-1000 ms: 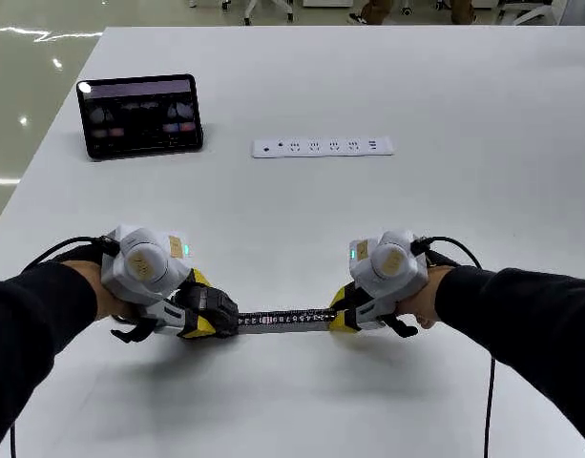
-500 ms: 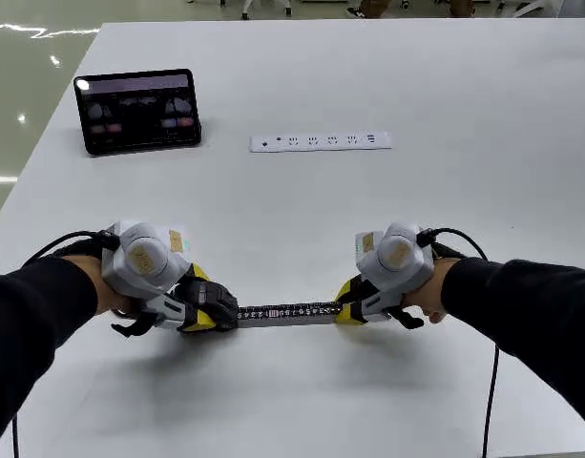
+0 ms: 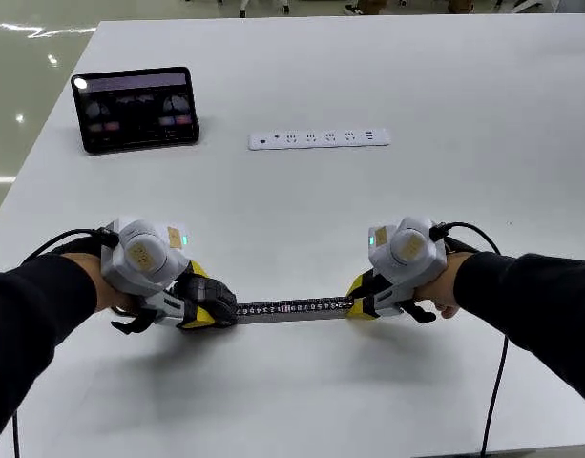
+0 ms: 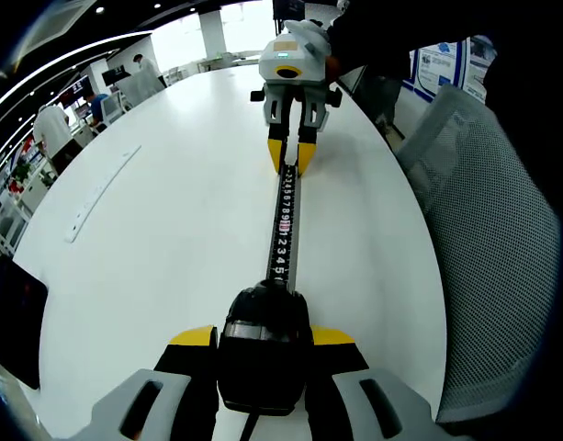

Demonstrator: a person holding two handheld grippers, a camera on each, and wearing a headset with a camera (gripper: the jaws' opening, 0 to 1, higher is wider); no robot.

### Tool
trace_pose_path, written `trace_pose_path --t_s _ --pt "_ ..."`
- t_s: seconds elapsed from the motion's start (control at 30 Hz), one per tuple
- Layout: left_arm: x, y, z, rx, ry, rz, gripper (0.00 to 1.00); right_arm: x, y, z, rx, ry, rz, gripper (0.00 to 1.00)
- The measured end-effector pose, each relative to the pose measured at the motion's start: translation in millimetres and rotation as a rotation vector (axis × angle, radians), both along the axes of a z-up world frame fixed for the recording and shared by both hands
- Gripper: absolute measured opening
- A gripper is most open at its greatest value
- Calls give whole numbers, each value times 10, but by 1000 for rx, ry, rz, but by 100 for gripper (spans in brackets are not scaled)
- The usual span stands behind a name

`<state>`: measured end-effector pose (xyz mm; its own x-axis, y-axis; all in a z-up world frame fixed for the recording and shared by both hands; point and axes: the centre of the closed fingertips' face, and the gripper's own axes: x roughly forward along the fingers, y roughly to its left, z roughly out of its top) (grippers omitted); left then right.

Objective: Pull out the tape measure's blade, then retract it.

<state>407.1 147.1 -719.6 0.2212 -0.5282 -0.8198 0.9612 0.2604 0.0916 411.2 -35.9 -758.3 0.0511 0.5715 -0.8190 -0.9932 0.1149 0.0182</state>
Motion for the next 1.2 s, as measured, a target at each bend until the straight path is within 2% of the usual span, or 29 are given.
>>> trace_pose_path --t_s 1.2 --pt "-5 -5 9 -4 -6 7 32 23 -360 -17 -9 11 -47 9"
